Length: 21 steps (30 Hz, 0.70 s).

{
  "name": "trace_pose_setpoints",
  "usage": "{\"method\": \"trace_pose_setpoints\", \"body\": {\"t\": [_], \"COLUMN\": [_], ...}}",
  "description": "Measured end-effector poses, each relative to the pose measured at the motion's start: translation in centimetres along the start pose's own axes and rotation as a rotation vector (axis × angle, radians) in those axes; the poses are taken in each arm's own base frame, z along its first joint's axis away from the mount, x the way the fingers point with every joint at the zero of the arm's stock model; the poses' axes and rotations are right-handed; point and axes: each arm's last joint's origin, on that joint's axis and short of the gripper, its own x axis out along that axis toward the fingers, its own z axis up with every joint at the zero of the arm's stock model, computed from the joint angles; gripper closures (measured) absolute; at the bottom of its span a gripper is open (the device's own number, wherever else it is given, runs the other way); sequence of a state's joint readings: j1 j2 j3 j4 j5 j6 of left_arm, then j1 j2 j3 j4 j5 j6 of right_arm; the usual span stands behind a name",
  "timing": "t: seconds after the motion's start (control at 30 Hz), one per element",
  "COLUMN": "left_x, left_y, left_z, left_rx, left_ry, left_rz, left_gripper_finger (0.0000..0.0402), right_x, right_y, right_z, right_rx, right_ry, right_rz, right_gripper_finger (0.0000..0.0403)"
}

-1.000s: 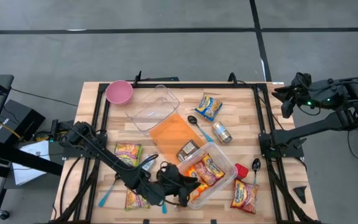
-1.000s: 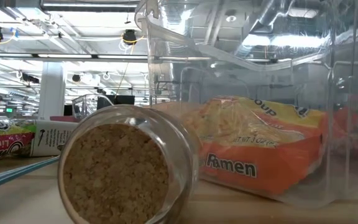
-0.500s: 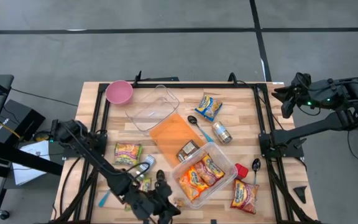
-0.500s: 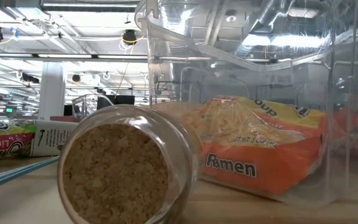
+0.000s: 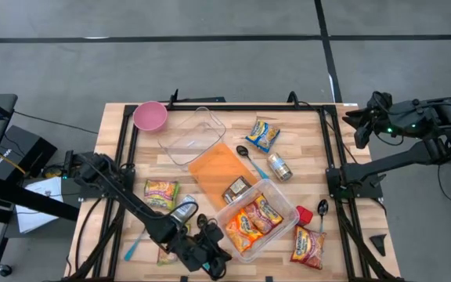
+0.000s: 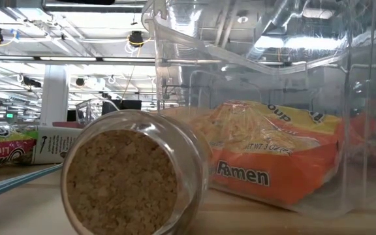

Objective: Pick & Place Food Item
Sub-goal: Adjust the bottom bin

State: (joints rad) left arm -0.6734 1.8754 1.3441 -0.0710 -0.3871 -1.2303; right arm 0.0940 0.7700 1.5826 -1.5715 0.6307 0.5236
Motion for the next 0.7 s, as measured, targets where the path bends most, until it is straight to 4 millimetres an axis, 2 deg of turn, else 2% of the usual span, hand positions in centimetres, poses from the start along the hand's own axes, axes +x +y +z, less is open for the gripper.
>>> {"method": "trace_pose_setpoints", "body": {"t": [0.23, 0.43, 0.7], "left_x": [0.4, 0.6, -0.1], "left_y": [0.4, 0.5, -0.5], "left_z": [1.3, 1.6, 0.0], "left_rx": [0.006, 0.005, -0.002], "left_ry": [-0.049, -0.055, -0.033], "left_rz": [0.019, 0.022, -0.042], "left_gripper_finger": [0.0401, 0.0401, 0.0401], "right_x": [0.0, 0.0, 0.0], "right_y": [0.0, 0.0, 0.0], "right_z": [0.0, 0.0, 0.0], "right_rx": [0.000, -0.003, -0.007], "right_ry": [-0.003, -0.003, -0.003], "right_rz": [-0.005, -0.005, -0.005], "right_gripper_finger": [0.0310, 0.0310, 0.0310]}}
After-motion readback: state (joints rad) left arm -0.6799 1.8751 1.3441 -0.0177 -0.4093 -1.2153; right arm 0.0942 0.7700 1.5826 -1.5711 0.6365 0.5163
